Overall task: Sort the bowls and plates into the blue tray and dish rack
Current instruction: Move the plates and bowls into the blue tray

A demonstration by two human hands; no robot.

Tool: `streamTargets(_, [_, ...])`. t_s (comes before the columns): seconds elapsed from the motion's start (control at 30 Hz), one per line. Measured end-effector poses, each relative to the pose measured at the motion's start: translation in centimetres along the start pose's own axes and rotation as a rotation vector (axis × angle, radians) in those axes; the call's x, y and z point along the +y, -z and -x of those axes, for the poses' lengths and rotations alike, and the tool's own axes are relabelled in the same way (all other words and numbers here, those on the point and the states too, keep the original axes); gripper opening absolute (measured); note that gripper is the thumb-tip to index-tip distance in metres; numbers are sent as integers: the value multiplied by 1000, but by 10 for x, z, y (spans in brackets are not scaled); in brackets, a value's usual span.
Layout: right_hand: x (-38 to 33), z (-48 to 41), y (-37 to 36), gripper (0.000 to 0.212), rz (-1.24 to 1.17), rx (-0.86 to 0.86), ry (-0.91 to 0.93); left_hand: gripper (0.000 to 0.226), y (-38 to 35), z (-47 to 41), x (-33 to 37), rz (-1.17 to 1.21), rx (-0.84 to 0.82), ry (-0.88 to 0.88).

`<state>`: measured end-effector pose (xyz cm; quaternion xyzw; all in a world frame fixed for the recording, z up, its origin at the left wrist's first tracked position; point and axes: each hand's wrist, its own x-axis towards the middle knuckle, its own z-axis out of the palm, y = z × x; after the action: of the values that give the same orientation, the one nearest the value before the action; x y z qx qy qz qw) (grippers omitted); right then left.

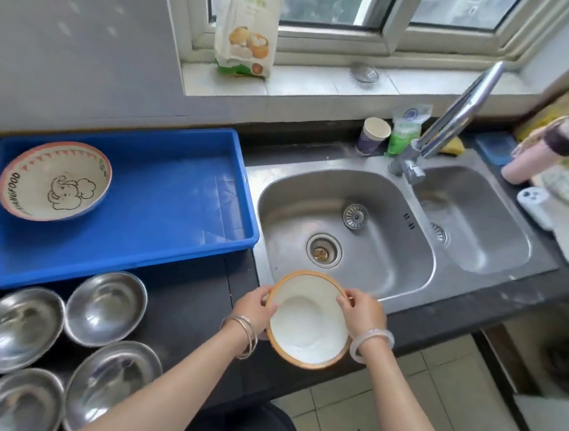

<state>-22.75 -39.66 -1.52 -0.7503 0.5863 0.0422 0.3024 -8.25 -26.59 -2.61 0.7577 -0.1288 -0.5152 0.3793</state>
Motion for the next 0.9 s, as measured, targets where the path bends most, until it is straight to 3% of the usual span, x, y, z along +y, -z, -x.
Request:
streamTargets(0.17, [-19,0,8,21,58,12,105,24,21,2,11,-2,61,-43])
streamTargets(0.3, [-60,2,15,20,23,40,198,12,65,6,24,124,136,-52])
streamTargets(0.43, [-121,3,14,19,1,37,318,15,121,14,31,314,201,-59])
streamTargets(0.9, [-344,11,-84,23,-126,-128,507,11,282,34,-19,780,745,-268])
